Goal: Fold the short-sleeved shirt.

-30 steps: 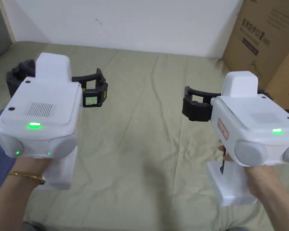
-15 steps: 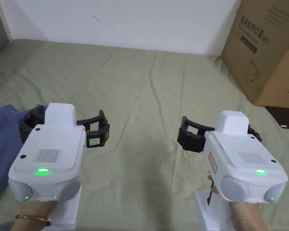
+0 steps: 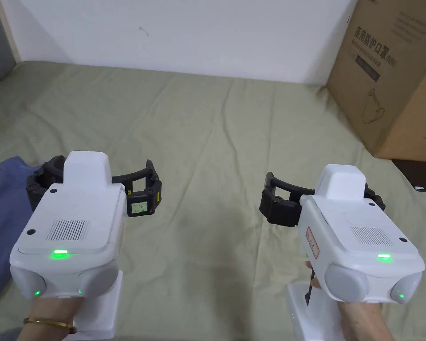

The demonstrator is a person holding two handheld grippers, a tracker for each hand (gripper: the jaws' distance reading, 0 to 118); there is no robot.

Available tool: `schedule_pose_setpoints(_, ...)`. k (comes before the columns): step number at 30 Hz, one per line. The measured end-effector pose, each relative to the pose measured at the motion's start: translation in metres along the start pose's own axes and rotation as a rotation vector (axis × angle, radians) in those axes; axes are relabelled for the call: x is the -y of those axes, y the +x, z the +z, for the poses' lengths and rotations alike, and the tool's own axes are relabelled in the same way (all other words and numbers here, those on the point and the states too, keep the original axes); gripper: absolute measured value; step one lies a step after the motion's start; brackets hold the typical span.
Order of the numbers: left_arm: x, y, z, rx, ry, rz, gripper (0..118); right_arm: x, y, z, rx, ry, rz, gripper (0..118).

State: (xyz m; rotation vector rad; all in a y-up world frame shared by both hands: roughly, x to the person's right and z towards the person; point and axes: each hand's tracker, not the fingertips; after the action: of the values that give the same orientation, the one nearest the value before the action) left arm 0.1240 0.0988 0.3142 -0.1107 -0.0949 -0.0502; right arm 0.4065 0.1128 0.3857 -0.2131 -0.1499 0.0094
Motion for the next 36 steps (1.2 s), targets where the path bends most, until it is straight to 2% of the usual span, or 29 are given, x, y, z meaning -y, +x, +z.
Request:
schedule_pose_setpoints(22,-0.006,0.005,0.002,0.011,0.012,0.002,118,-0.004,0.001,0.002,-0.008,0.021,0.007,118)
schedule_pose_setpoints(23,-0.007,0.006,0.003,0.014,0.006,0.002,114,-0.005,0.0,0.002,-0.005,0.022,0.014,118)
schedule_pose_setpoints(24,-0.008,0.006,0.004,0.013,0.004,-0.001,99,-0.005,0.0,0.002,-0.005,0.024,0.021,117)
schedule_pose_setpoints(26,-0.01,0.009,0.007,0.002,0.019,-0.027,26,-0.008,-0.001,0.005,-0.001,0.026,0.024,104)
schedule_pose_setpoints(27,-0.011,0.01,0.006,-0.009,0.02,-0.04,4,-0.01,-0.001,0.006,0.003,0.024,0.025,89)
schedule_pose_setpoints(29,-0.012,0.01,0.006,-0.016,0.015,-0.038,0,-0.013,-0.001,0.009,-0.02,0.028,0.017,9)
schedule_pose_setpoints(30,-0.014,0.009,0.007,-0.007,0.016,-0.03,0,-0.013,-0.001,0.009,-0.015,0.028,0.022,0)
schedule_pose_setpoints(36,-0.017,0.008,0.011,0.024,0.018,-0.028,0,-0.015,0.0,0.009,-0.036,0.008,-0.006,0)
